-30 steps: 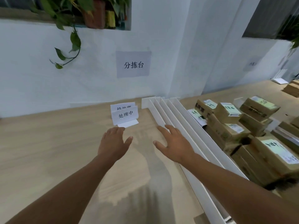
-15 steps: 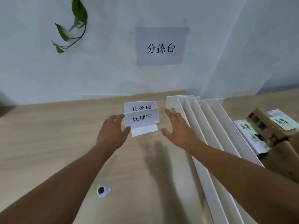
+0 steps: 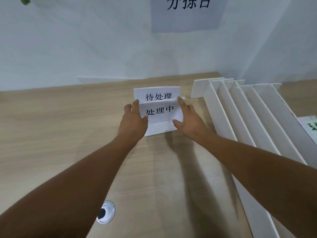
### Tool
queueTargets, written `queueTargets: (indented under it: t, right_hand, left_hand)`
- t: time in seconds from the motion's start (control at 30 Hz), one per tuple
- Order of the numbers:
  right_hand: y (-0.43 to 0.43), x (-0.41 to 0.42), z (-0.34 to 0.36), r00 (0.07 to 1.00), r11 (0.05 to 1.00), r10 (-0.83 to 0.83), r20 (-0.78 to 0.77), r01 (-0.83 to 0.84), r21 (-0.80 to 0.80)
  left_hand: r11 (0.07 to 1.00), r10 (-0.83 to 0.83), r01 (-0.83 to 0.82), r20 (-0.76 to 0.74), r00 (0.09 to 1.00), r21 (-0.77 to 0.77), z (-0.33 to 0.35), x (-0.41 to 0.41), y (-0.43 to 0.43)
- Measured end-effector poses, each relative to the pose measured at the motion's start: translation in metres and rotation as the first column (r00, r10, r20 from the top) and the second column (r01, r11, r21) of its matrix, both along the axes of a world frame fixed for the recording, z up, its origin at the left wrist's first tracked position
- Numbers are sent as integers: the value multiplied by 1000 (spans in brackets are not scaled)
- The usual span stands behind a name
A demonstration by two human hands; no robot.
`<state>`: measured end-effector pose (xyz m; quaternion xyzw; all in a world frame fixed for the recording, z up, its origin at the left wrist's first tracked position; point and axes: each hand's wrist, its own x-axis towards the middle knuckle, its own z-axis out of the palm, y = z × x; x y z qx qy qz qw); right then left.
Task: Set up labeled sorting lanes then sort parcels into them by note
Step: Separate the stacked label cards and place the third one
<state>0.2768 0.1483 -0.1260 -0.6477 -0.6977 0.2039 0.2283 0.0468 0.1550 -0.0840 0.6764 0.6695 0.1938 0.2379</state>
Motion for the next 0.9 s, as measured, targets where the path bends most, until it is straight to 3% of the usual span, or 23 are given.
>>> queueTargets:
  t: [0.17, 0.3, 0.47, 0.73, 0.9]
  right_hand:
    - [-45, -15, 41, 996, 997, 75, 50, -74, -13]
    - [-79, -13, 76, 997, 999, -13, 81, 16, -29]
    - [-83, 8, 95, 982, 1000, 0, 190, -4, 20]
    - [-32, 13, 60, 983, 999, 23, 183, -16, -42]
    - [24, 11, 23, 999, 992, 11, 31, -7, -128]
  left_hand:
    - [998, -56, 56, -29, 998, 26, 31, -4, -46]
    - [997, 42, -42, -1, 999, -59, 53, -14, -80]
    - [994, 94, -90, 67, 993, -60, 53, -11, -98]
    - [985, 132, -110, 175, 976, -133, 15, 23, -89]
    - [990, 133, -120, 220, 966, -72, -13, 39, -61]
